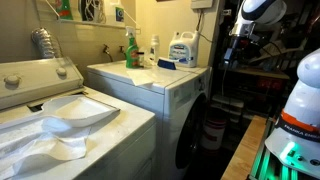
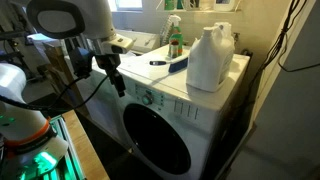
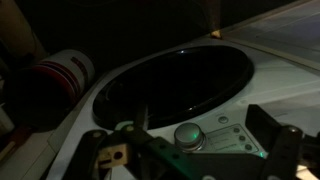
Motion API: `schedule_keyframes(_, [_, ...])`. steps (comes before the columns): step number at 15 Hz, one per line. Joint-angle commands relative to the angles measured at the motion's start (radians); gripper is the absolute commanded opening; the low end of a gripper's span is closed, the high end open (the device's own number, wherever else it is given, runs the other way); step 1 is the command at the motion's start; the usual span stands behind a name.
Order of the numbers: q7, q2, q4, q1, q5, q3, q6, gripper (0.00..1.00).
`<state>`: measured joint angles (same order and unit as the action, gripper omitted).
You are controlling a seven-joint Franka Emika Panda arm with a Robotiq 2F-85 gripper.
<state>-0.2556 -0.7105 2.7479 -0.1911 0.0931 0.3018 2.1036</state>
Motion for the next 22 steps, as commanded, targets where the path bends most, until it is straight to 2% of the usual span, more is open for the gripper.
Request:
schedule_keyframes(1, [-0.006, 0.002, -0.001, -0.009, -0.007, -0.009, -0.002, 1.0])
schedule_keyframes(7, [-0.006, 0.002, -0.001, -0.009, -0.007, -0.009, -0.002, 1.0])
schedule_keyframes(8, [0.021, 0.01, -0.024, -0.008, -0.003, -0.031, -0.013, 1.0])
schedule_keyframes(15, [0.096, 0.06, -0.26, 0.081, -0.005, -0.209, -0.129, 1.0])
schedule_keyframes(19, [0.13, 0.172, -0.41, 0.147, -0.026, -0.27, -0.125, 1.0])
schedule_keyframes(22, [0.127, 0.283, -0.517, 0.201, -0.086, -0.279, -0.132, 1.0])
